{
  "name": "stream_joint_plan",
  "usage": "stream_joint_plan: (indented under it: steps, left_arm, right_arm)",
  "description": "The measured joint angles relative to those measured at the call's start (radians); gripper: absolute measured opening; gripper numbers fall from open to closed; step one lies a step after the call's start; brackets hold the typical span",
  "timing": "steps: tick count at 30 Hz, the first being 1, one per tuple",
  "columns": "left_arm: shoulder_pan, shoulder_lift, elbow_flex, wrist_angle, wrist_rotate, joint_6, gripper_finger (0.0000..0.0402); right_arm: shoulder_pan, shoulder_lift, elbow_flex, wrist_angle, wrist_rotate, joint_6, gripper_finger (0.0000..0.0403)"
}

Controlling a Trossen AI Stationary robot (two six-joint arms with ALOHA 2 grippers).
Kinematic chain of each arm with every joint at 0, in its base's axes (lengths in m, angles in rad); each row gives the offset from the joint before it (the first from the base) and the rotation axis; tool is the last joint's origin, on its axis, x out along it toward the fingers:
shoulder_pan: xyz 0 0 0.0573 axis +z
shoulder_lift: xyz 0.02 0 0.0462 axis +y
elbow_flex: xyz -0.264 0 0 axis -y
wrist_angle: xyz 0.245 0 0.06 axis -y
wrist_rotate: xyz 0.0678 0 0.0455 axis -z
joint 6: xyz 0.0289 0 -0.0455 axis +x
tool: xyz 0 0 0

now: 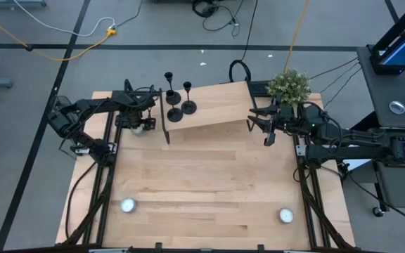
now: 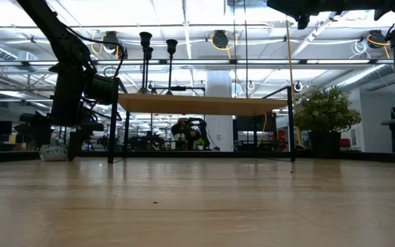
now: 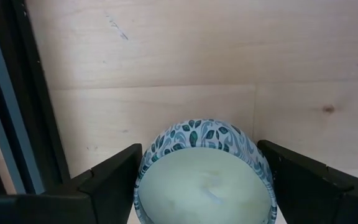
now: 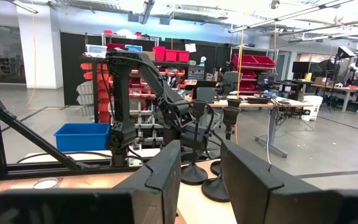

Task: Pick & Place candle stick holders
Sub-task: Put the top blue scented candle on the shelf

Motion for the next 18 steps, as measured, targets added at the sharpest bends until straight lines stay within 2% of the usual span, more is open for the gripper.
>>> stream_joint_plan:
  steps: [10,18]
  left_arm:
    - [-0.003,0.0,0.0,-0.015,-0.005,-0.024,0.0357]
    - [-0.033,0.0,0.0,-0.03,-0.007,-0.031,0.0357]
  right_arm:
    - [0.0,0.0,0.0,0.0,0.0,0.0,0.0105]
    - [0.0,0.0,0.0,0.0,0.0,0.0,0.0105]
